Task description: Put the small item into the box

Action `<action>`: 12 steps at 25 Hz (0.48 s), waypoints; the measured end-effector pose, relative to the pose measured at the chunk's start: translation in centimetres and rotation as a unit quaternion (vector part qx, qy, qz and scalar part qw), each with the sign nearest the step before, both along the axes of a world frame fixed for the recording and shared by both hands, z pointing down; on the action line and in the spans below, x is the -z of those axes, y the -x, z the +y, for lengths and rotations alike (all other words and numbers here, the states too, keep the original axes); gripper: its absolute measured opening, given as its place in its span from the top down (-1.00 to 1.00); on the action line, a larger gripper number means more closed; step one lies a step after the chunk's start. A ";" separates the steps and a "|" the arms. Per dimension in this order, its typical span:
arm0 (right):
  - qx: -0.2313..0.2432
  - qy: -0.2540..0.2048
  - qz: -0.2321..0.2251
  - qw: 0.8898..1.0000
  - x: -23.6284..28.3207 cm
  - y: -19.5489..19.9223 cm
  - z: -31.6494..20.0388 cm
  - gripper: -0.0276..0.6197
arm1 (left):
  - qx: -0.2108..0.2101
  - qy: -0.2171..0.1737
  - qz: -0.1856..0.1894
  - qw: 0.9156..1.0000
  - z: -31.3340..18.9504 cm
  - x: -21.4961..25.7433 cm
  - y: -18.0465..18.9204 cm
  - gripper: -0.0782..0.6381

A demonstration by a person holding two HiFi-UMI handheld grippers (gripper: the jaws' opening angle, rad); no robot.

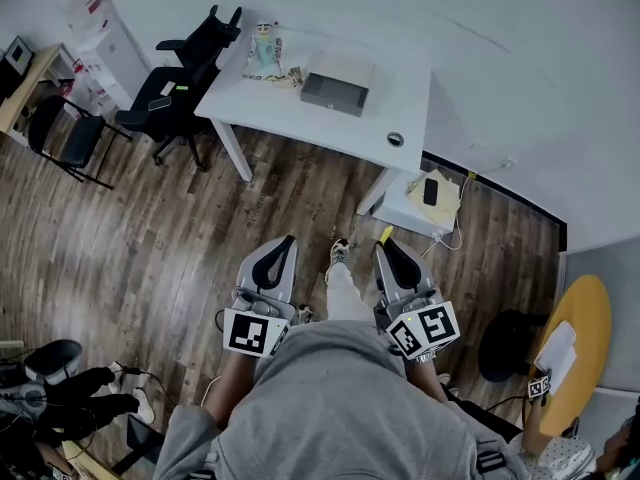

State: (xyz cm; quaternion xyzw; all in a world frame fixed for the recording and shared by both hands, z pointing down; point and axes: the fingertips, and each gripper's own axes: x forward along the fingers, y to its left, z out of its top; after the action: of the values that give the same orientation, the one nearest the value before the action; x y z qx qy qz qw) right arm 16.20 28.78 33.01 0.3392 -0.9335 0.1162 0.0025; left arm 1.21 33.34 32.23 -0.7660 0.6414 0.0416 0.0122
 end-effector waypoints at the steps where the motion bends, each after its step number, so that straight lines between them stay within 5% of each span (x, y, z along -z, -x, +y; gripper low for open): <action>1: 0.003 0.001 -0.001 1.000 0.0 0.3 -0.7 0.69 | 0.001 0.007 -0.002 1.000 -0.6 -0.1 0.2 0.77; 12: 0.026 0.013 0.005 1.000 -1.3 3.0 -7.6 0.69 | 0.022 0.006 -0.002 1.000 -6.9 -0.5 2.6 0.77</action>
State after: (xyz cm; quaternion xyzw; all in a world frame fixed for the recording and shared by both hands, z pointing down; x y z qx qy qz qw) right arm 13.22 21.15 34.28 0.3152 -0.9404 0.1264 0.0143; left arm -1.44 26.45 32.75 -0.7520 0.6580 0.0361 0.0100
